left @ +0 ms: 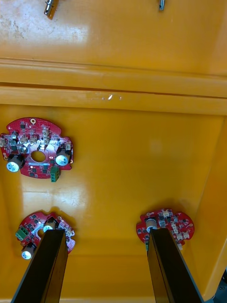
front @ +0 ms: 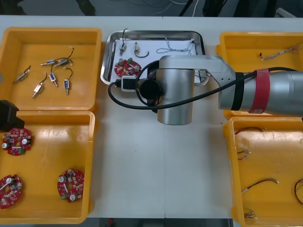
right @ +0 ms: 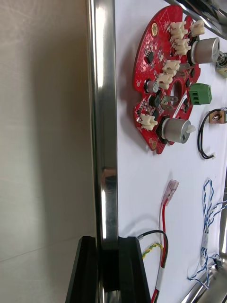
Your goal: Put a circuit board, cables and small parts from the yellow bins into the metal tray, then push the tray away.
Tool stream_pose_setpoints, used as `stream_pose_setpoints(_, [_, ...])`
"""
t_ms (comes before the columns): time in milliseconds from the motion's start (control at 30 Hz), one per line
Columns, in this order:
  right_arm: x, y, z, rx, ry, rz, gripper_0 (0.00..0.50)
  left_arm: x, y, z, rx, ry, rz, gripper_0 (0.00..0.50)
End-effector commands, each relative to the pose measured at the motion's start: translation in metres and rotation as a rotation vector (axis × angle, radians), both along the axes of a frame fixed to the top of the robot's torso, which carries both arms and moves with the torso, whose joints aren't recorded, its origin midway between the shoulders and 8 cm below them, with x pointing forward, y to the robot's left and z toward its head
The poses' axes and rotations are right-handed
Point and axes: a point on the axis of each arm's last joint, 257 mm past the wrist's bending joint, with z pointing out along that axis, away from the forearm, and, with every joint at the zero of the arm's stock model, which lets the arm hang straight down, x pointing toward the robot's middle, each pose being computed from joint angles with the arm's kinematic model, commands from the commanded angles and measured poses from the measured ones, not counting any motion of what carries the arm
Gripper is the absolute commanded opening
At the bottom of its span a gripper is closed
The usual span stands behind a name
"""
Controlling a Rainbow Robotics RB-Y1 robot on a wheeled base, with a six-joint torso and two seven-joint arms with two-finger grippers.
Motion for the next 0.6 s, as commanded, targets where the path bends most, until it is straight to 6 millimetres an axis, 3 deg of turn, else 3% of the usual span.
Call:
stream_pose_setpoints(33, [0.019,-0.008,0.032,-0.003,-0.074,0.002,0.000,0.001,0.015,0.017,0.091,-0.042,-0.070,0.500])
stream_pose_setpoints(600, [0.022,-0.004,-0.004,0.031,-0.060,0.035,0.000,0.001,0.015,0.017,0.091,-0.042,-0.070,0.500])
